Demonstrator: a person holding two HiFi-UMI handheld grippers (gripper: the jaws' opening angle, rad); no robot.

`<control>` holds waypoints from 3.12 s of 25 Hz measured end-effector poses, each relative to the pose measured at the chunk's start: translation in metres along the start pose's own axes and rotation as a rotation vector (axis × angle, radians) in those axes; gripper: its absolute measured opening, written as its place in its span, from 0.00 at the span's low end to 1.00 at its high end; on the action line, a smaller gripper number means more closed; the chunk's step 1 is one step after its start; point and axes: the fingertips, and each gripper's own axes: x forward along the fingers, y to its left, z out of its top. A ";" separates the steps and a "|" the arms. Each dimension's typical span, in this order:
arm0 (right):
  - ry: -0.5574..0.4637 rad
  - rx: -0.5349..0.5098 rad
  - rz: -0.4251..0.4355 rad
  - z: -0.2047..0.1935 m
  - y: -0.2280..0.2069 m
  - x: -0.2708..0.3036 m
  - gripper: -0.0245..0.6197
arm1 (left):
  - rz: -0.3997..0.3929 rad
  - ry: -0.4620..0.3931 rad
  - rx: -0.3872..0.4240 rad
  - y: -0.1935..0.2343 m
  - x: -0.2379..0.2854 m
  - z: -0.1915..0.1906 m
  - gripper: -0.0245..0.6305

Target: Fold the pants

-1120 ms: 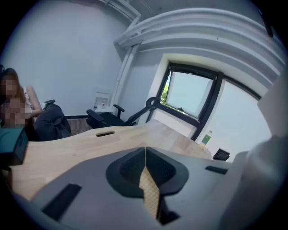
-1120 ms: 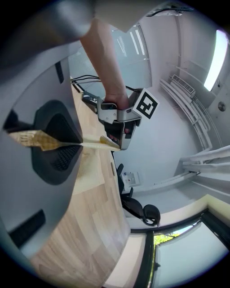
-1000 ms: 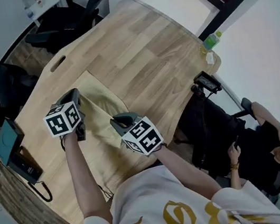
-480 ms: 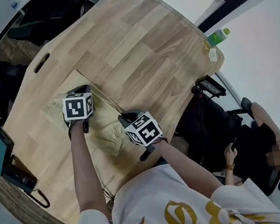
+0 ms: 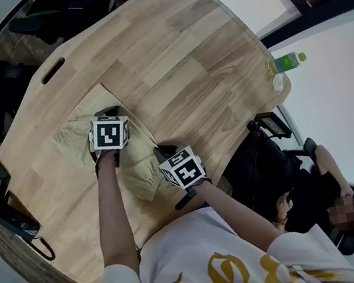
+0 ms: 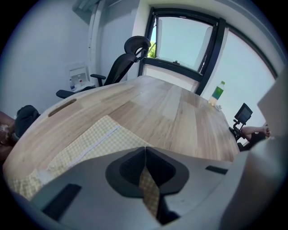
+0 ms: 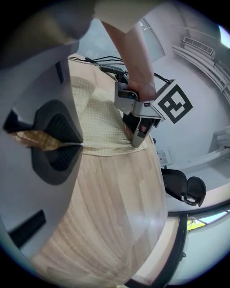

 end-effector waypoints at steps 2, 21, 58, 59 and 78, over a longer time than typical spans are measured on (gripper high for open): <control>0.016 0.020 0.025 0.000 0.000 0.000 0.06 | -0.019 -0.003 -0.012 -0.001 -0.002 0.000 0.06; -0.037 0.006 0.092 0.015 0.001 -0.020 0.12 | -0.024 -0.038 0.029 0.034 -0.078 -0.016 0.26; 0.043 0.069 0.146 -0.008 -0.004 -0.005 0.07 | 0.124 -0.086 -0.079 0.058 -0.085 -0.018 0.06; 0.043 0.073 0.149 -0.008 -0.004 -0.005 0.07 | 0.125 -0.100 -0.084 0.059 -0.086 -0.010 0.06; 0.012 -0.008 0.187 -0.007 0.002 -0.009 0.06 | 0.255 -0.183 -0.056 0.083 -0.030 0.043 0.06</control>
